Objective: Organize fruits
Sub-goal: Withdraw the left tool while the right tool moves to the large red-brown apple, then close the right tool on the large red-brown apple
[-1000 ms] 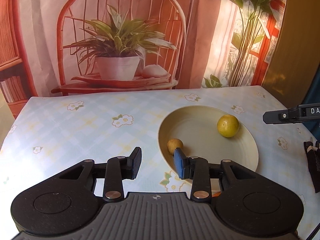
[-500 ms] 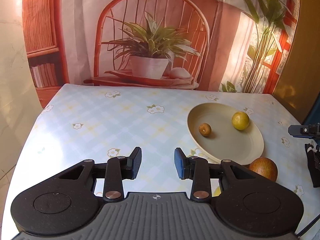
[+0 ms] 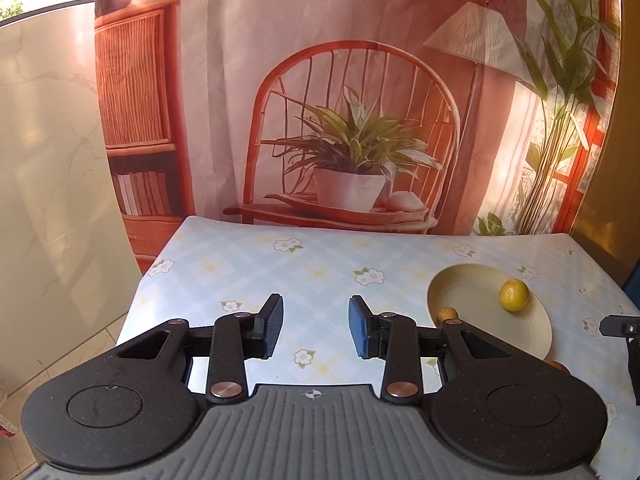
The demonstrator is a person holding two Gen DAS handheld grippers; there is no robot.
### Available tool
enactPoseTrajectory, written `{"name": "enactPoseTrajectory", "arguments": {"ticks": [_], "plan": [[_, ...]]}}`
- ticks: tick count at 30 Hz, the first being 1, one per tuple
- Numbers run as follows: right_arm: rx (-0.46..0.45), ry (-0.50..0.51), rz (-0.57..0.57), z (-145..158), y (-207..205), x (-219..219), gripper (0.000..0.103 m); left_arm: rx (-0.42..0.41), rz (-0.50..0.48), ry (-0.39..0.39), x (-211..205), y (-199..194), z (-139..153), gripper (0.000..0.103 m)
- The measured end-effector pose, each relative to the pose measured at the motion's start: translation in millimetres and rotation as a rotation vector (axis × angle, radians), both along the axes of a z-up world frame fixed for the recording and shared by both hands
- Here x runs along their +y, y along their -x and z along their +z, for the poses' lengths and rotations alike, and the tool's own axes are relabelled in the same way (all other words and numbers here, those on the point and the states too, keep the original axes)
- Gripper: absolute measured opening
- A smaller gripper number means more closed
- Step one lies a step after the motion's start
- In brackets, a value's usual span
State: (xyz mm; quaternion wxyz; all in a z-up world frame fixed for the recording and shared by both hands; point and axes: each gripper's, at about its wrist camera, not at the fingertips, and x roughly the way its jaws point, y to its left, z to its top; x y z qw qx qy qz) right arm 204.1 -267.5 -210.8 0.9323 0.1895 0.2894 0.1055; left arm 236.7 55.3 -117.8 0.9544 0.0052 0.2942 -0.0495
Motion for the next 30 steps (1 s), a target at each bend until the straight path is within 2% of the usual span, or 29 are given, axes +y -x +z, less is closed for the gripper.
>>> {"name": "enactPoseTrajectory", "arguments": {"ticks": [5,13,20,26,30], "plan": [[0.009,-0.020,0.014,-6,2,3,0.057,0.001,0.034,-0.035,17,-1,3,0.038],[0.075,-0.048,0.045,-31,-2,17,0.059,0.029,0.044,-0.011,18,-5,-9,0.038],[0.125,-0.076,0.072,-47,-6,23,0.059,0.075,-0.075,0.023,-22,-12,-33,0.038],[0.169,-0.169,0.076,-60,-13,17,0.065,0.105,-0.157,0.072,-58,-20,-47,0.038],[0.202,-0.230,0.087,-69,-18,17,0.066,0.117,-0.212,0.101,-80,-24,-50,0.038]]}}
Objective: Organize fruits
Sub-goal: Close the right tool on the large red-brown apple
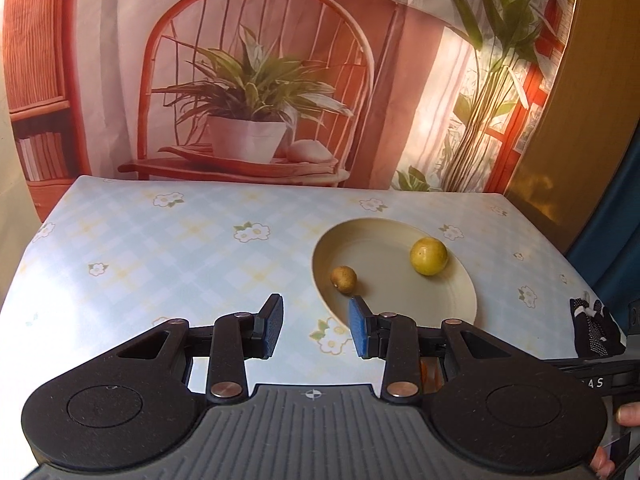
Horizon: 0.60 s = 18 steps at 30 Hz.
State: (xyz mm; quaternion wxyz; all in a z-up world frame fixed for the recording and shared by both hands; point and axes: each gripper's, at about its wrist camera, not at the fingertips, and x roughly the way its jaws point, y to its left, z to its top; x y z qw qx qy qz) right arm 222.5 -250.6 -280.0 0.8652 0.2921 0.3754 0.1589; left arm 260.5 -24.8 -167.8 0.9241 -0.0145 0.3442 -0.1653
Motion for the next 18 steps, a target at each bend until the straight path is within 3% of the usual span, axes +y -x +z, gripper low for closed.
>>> {"name": "enactPoseTrajectory", "arguments": {"ticks": [8,14,18], "plan": [[0.037,-0.104,-0.006,-17,-9,-4,0.065,0.024,-0.073,-0.005,-31,-4,-7,0.038],[0.010,-0.057,0.022,-12,-12,-3,0.063,0.060,-0.094,0.019,-40,-9,-12,0.038],[-0.037,0.075,0.028,-1,-7,-2,0.063,0.076,-0.106,0.033,-50,-12,-13,0.038]]}}
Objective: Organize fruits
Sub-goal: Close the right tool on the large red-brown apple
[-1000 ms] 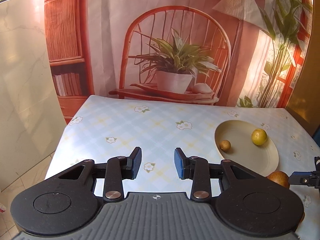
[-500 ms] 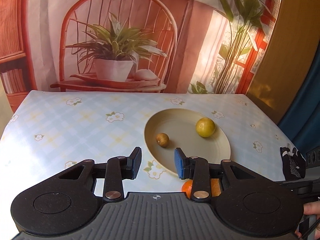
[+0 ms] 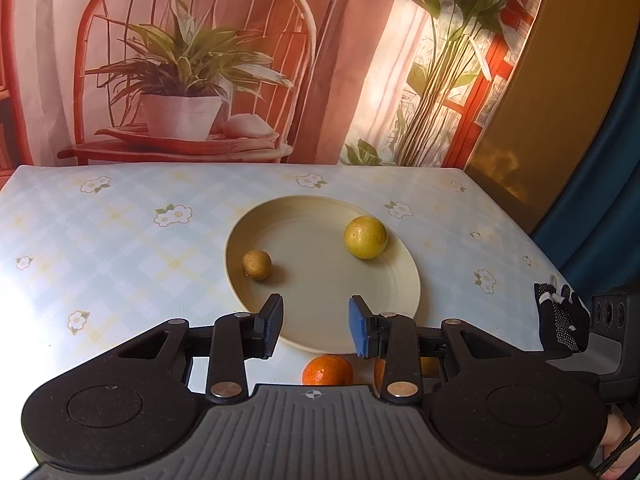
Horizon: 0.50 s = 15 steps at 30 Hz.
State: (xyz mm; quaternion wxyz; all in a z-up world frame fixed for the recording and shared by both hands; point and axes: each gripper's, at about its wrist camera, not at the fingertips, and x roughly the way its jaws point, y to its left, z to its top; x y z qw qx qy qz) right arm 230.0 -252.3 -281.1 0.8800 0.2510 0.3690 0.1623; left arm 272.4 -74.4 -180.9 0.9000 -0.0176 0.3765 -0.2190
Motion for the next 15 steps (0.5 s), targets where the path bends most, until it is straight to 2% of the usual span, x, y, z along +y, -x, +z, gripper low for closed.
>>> {"name": "enactPoseTrajectory", "arguments": {"ticks": [4,9,15], "plan": [[-0.065,0.175,-0.008,10,9,-2,0.063,-0.002,-0.027,0.001,-12,0,0,0.038],[-0.163,0.401,0.025,13,21,2,0.063,0.049,-0.044,0.065,-25,-7,-7,0.037],[-0.210,0.446,0.074,12,29,2,0.063,0.121,-0.093,0.094,-52,-12,-21,0.036]]}}
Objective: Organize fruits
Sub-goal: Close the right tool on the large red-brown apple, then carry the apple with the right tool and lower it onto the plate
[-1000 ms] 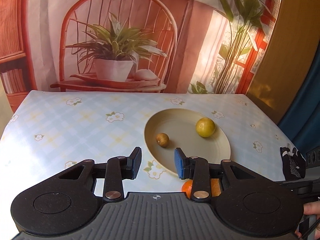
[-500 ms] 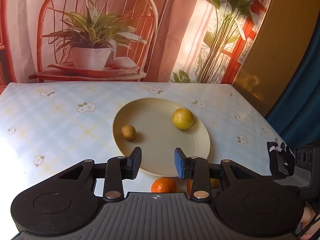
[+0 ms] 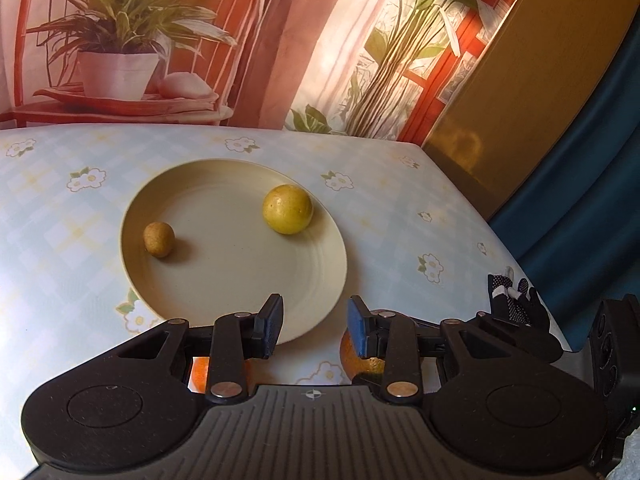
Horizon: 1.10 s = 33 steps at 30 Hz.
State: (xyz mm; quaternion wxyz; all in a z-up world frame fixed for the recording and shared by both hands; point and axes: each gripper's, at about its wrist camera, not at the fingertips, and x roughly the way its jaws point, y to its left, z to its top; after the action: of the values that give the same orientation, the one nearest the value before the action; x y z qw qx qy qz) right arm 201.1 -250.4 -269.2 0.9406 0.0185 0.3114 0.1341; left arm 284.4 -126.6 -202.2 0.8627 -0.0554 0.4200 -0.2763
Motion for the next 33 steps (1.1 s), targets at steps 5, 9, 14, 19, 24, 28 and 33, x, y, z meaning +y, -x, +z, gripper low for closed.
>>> {"name": "enactPoseTrajectory", "arguments": {"ticks": [5,9,14,19,24,28,33], "plan": [[-0.007,0.000,0.016,0,4,-1,0.063,0.042,-0.039,0.033,-21,-1,-9,0.036],[-0.004,-0.002,0.026,0,6,-3,0.063,0.084,-0.049,0.071,-31,0,-18,0.036],[-0.007,0.004,0.033,-1,10,-2,0.063,0.118,-0.062,0.083,-37,3,-28,0.036],[0.001,-0.005,0.035,0,9,-3,0.064,0.106,-0.070,0.074,-37,6,-29,0.036],[0.037,-0.064,0.038,-3,9,-10,0.063,0.105,-0.066,0.067,-34,4,-30,0.036],[0.042,-0.099,0.038,-6,8,-13,0.063,0.124,-0.061,0.092,-32,3,-31,0.036],[0.035,-0.090,0.045,-4,7,-11,0.062,0.133,-0.066,0.096,-30,3,-32,0.036]]}}
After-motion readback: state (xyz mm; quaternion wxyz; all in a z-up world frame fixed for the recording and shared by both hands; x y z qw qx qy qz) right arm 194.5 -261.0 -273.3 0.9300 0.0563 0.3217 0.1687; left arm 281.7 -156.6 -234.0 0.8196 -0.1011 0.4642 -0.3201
